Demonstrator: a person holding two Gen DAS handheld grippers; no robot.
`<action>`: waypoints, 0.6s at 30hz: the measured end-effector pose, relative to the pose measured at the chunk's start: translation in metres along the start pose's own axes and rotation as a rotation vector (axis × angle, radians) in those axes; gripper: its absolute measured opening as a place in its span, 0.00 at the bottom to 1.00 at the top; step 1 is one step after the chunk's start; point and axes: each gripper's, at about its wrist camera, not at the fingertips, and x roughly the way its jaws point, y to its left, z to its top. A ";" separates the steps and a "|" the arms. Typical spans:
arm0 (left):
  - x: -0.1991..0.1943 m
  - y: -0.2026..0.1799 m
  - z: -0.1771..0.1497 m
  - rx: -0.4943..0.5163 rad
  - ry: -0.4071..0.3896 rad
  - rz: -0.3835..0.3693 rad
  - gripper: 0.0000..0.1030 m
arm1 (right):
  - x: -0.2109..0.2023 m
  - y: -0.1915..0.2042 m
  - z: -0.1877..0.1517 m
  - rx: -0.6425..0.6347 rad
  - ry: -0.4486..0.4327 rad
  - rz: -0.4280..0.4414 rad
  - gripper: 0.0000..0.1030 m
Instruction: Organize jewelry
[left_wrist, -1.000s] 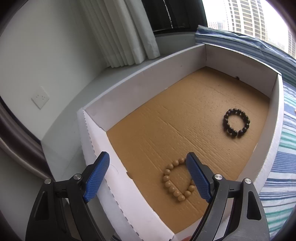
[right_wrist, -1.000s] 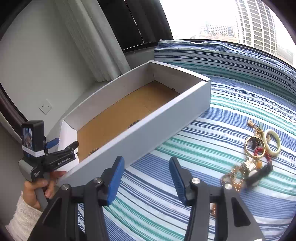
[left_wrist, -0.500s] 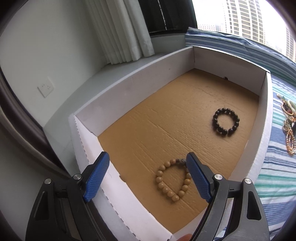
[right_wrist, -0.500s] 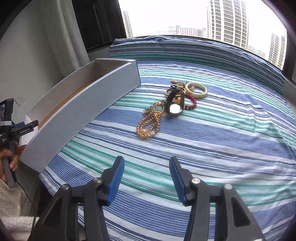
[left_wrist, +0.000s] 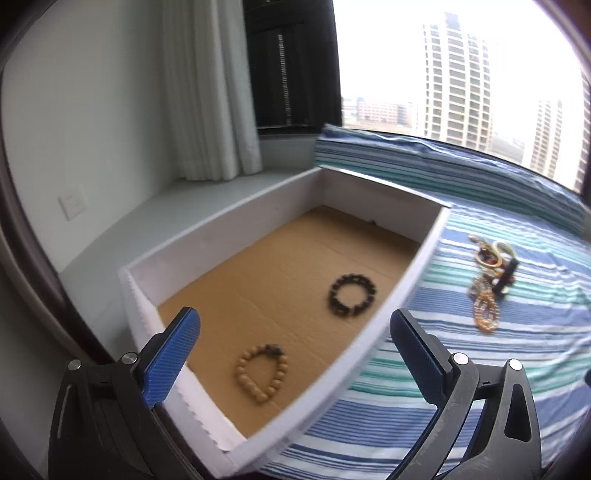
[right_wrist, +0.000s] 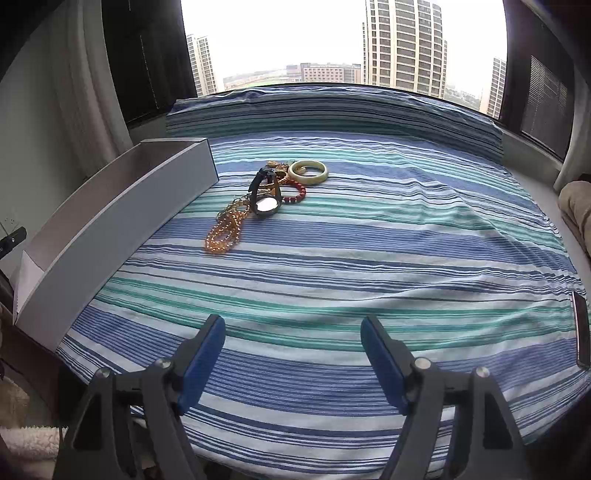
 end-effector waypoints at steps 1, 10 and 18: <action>-0.002 -0.013 0.001 0.021 0.017 -0.064 0.99 | -0.001 0.000 0.000 -0.001 -0.004 -0.007 0.76; -0.021 -0.126 -0.023 0.250 0.059 -0.341 0.99 | -0.003 0.000 -0.004 -0.009 -0.008 -0.009 0.76; -0.017 -0.155 -0.048 0.260 0.140 -0.419 1.00 | -0.003 -0.012 -0.014 0.004 0.017 -0.040 0.76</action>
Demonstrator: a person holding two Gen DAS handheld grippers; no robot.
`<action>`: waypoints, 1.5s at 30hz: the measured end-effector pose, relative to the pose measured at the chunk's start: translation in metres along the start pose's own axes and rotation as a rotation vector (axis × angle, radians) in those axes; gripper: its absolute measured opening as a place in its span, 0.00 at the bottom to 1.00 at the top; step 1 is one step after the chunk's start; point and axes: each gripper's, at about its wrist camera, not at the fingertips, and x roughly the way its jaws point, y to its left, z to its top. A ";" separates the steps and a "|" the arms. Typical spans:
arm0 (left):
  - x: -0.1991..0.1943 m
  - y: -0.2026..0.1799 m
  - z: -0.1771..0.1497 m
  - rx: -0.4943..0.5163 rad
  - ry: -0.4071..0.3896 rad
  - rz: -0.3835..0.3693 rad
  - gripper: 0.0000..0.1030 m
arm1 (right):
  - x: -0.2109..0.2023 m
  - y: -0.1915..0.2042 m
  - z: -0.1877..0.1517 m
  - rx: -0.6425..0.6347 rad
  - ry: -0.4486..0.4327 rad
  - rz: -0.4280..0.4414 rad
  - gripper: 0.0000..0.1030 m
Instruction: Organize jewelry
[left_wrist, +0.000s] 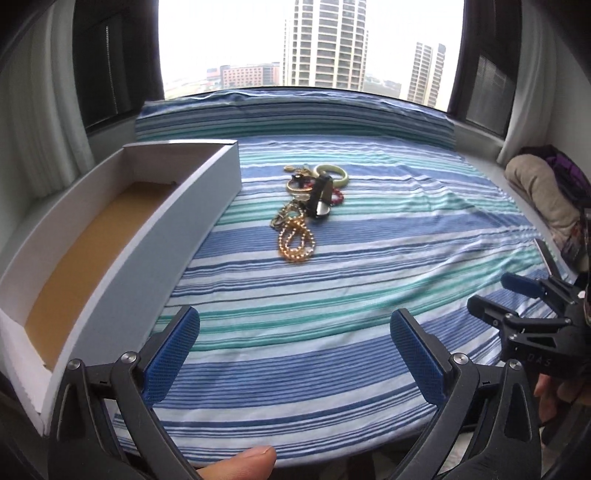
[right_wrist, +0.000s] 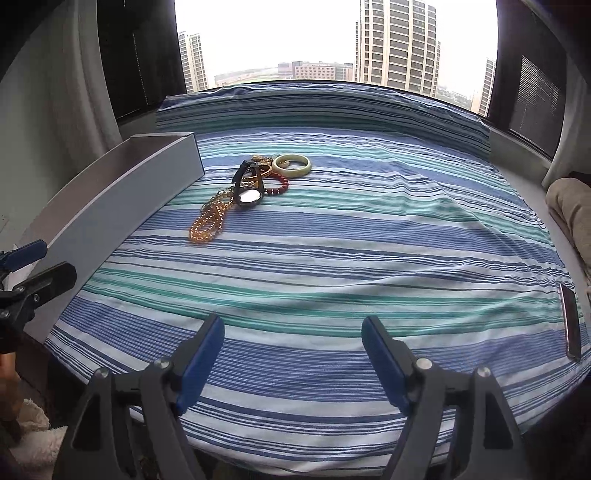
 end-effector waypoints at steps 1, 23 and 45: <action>0.002 0.000 -0.001 0.002 -0.002 0.004 1.00 | 0.000 0.000 -0.001 -0.002 0.003 -0.004 0.76; -0.006 0.015 -0.014 -0.036 0.022 0.028 1.00 | -0.012 0.028 0.003 -0.045 0.001 0.029 0.76; 0.011 0.029 -0.013 -0.049 0.048 0.043 1.00 | -0.006 0.022 0.007 -0.011 0.001 0.023 0.76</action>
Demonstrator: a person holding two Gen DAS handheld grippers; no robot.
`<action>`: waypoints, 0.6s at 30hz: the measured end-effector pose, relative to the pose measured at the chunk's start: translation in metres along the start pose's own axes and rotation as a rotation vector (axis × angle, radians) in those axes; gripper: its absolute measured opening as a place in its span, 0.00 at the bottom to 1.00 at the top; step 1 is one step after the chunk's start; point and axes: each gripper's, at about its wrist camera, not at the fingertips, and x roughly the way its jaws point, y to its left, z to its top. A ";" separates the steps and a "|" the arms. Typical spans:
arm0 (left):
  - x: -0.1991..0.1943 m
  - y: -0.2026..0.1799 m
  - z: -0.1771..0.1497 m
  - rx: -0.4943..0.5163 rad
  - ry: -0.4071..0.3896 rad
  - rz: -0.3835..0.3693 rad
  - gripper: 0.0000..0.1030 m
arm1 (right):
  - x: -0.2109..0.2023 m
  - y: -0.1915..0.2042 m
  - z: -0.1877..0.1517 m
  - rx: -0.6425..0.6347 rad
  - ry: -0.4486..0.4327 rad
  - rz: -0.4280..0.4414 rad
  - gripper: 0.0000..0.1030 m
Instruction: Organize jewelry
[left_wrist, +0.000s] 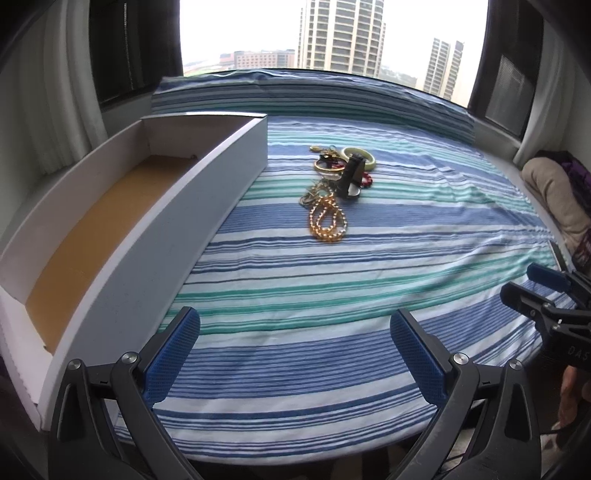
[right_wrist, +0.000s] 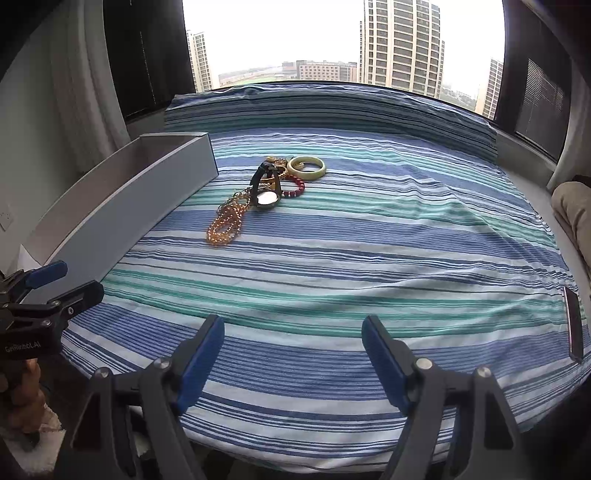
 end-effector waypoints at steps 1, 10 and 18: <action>0.000 0.001 -0.001 0.001 0.000 0.003 1.00 | 0.000 0.001 0.000 -0.002 -0.001 -0.001 0.76; 0.018 0.013 -0.005 -0.009 0.053 0.020 1.00 | 0.003 -0.001 -0.008 0.008 0.009 0.019 0.76; 0.063 0.012 0.024 -0.011 0.079 -0.053 0.99 | 0.010 -0.015 -0.014 0.057 0.027 0.035 0.76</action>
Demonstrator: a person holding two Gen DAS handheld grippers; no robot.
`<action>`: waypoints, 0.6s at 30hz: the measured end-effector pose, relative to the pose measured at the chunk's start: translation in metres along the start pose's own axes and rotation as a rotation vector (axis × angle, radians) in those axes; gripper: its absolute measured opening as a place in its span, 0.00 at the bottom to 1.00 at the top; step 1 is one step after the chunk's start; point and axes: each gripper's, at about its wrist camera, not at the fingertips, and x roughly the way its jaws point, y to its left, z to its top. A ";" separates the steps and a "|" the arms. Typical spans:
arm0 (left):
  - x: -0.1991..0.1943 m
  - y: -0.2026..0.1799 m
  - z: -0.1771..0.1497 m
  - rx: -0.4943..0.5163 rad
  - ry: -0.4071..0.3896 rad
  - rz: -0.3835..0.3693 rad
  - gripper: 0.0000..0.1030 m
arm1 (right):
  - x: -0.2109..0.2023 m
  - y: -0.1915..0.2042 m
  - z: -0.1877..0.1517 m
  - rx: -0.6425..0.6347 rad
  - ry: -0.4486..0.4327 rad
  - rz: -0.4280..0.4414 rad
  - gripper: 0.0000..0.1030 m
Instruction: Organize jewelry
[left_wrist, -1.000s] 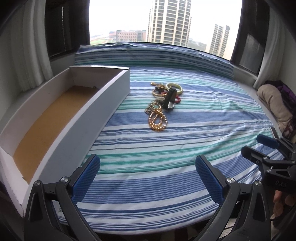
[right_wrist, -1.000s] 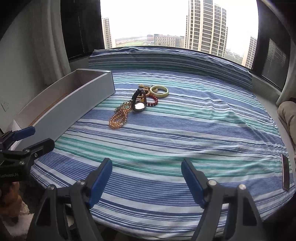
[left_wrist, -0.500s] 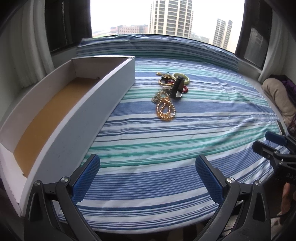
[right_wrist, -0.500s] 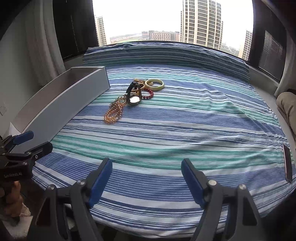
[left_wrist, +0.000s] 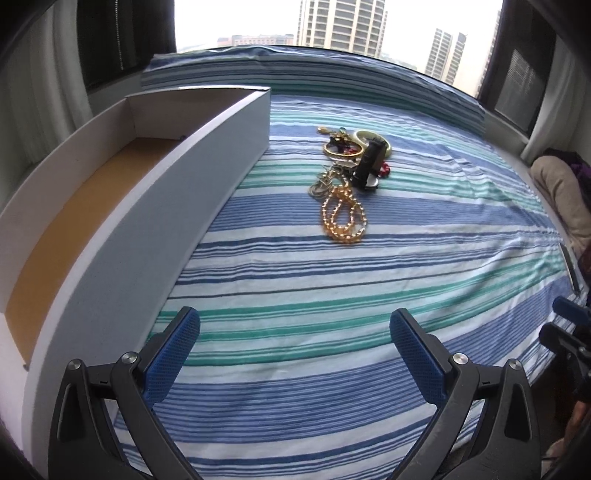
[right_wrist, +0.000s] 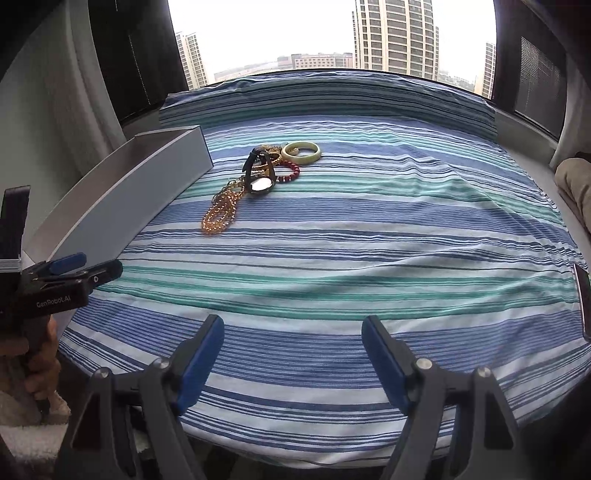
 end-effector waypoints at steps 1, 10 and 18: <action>0.010 -0.005 0.008 0.006 0.009 -0.030 0.99 | 0.000 0.000 0.000 -0.001 -0.002 0.002 0.76; 0.118 -0.056 0.070 0.082 0.055 0.009 0.81 | -0.007 -0.008 -0.007 0.021 -0.009 0.003 0.76; 0.123 -0.052 0.068 0.065 0.044 -0.023 0.18 | -0.004 -0.021 -0.018 0.055 0.008 0.006 0.76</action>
